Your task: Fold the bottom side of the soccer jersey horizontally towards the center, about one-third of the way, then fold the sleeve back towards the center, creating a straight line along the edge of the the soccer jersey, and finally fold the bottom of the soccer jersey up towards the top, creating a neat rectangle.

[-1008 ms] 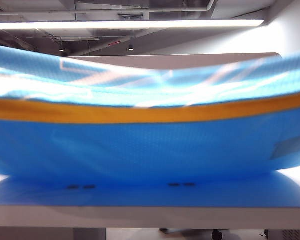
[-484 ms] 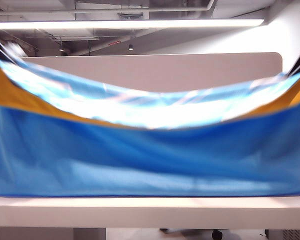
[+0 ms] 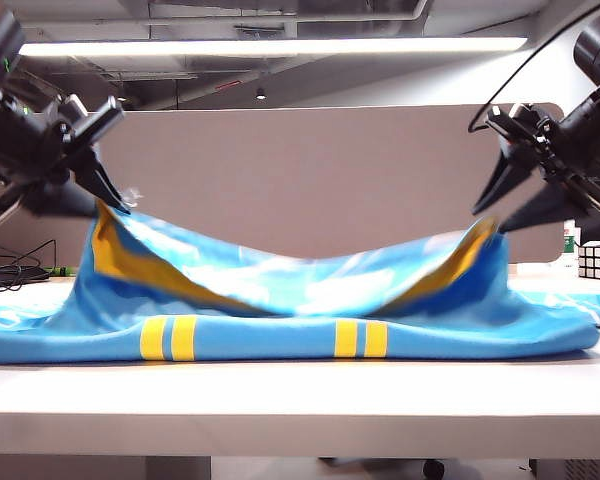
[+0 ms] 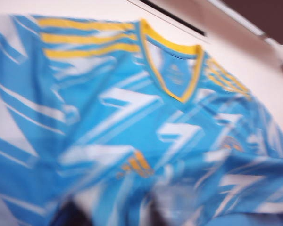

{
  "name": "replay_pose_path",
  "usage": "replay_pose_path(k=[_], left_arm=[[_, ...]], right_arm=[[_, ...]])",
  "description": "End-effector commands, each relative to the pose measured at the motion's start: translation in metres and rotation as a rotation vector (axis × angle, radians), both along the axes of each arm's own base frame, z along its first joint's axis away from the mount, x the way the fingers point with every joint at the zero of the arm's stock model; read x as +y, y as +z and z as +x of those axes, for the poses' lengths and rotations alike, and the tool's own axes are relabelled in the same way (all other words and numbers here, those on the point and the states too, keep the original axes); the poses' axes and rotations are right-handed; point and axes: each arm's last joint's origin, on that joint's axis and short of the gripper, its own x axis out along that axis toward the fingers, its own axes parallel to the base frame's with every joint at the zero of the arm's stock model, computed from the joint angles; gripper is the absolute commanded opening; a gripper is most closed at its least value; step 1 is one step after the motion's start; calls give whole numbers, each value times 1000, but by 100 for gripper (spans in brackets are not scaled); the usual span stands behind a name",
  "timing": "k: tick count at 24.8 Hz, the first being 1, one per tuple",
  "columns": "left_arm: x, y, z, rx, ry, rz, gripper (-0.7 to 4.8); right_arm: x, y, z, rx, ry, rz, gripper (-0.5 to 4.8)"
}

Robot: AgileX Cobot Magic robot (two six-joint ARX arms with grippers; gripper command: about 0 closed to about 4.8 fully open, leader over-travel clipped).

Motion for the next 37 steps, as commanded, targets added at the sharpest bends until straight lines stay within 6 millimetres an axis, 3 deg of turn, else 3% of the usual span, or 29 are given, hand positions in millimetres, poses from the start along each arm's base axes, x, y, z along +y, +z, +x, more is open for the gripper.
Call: replay_pose_path(k=[1,3,6,12,17,20,24,31,34,37], left_arm=[[27,-1,4,-15,60,36,253],[47,0,3,-29,102,62,253],[95,-5,-5,38,273,92,252],[123,-17,-15,112,311,127,257],[124,-35,-11,167,298,118,263],[123,-52,-7,215,260,79,314],[124,-83,-1,289,240,48,313],[113,-106,10,294,192,3,308],[102,-107,15,265,153,6,247],[95,-105,18,235,134,13,162]], right_arm=[[-20,12,7,-28,-59,-30,378],[-36,14,7,-46,-109,-40,378],[-72,9,-1,11,-220,-45,378],[-97,-8,-6,108,-284,-31,378],[-99,-29,-4,196,-276,-21,378],[-97,-44,-3,259,-261,-17,378],[-96,-67,2,319,-243,-5,378],[-79,-85,13,330,-191,3,355],[-68,-85,17,307,-172,-8,344],[-63,-85,19,305,-168,-23,265]])
